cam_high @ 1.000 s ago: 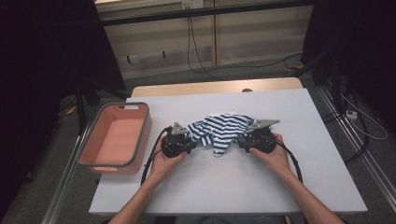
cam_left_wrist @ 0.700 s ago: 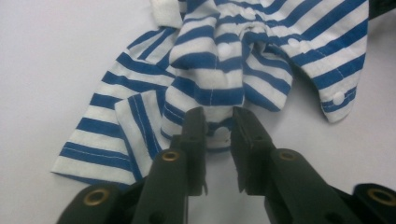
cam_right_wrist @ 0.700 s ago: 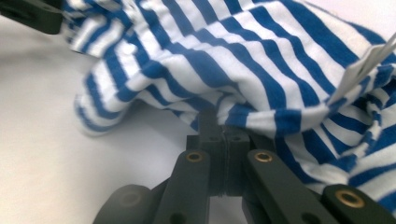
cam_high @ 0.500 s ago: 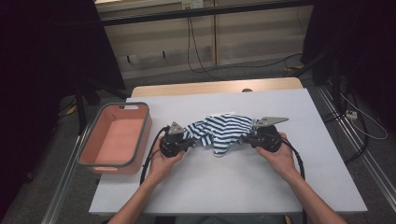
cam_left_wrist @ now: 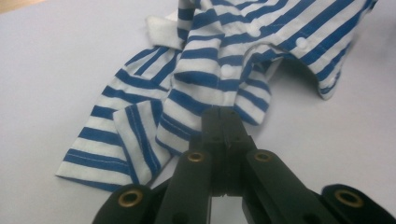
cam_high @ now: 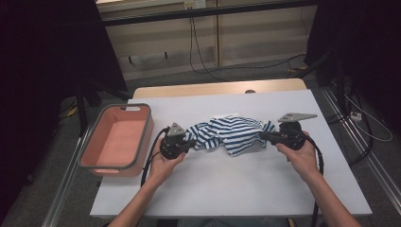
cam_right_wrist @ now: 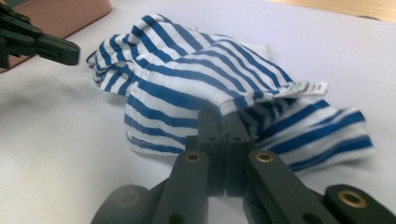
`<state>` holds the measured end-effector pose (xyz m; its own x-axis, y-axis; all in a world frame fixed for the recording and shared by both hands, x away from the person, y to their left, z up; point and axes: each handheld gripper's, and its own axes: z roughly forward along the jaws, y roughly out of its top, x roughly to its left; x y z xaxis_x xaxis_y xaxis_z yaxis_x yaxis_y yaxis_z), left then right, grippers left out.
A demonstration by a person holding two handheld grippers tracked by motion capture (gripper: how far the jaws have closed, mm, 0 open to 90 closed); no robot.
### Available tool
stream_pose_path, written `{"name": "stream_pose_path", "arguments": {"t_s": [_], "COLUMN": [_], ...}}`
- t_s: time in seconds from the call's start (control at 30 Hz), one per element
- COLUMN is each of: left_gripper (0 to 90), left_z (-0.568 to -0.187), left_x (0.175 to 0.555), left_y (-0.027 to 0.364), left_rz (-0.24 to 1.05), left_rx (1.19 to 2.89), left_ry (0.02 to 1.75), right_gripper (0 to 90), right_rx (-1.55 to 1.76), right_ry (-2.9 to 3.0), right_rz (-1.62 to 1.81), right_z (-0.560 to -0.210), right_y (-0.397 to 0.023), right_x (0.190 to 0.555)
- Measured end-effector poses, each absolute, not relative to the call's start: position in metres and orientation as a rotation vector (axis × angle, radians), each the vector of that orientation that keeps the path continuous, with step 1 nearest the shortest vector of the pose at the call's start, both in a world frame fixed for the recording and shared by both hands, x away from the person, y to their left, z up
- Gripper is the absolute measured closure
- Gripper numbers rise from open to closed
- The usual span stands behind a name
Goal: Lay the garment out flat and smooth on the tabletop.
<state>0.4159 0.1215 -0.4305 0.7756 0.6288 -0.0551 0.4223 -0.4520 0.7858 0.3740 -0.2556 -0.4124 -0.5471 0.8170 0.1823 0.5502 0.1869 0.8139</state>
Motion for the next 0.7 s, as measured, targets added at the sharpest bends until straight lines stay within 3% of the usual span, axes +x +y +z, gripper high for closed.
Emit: {"name": "stream_pose_path", "arguments": {"t_s": [0.27,0.47,0.7], "left_gripper": [90.0,63.9,60.5], "left_z": [-0.427,-0.437,-0.436], "left_x": [0.407,0.416,0.42], "left_y": [0.111,0.114,0.119], "left_rz": [0.311,0.335,0.347], "left_rx": [2.133,2.147,2.131], "left_ry": [0.735,0.782,0.796], "right_gripper": [90.0,90.0,78.1], "right_rx": [1.361,1.421,1.292], "right_ry": [2.108,2.069,2.1], "right_rz": [1.254,1.24,1.247], "right_z": [-0.417,-0.423,-0.415], "right_y": [-0.279,-0.299,-0.275], "right_x": [0.378,0.38,0.374]}}
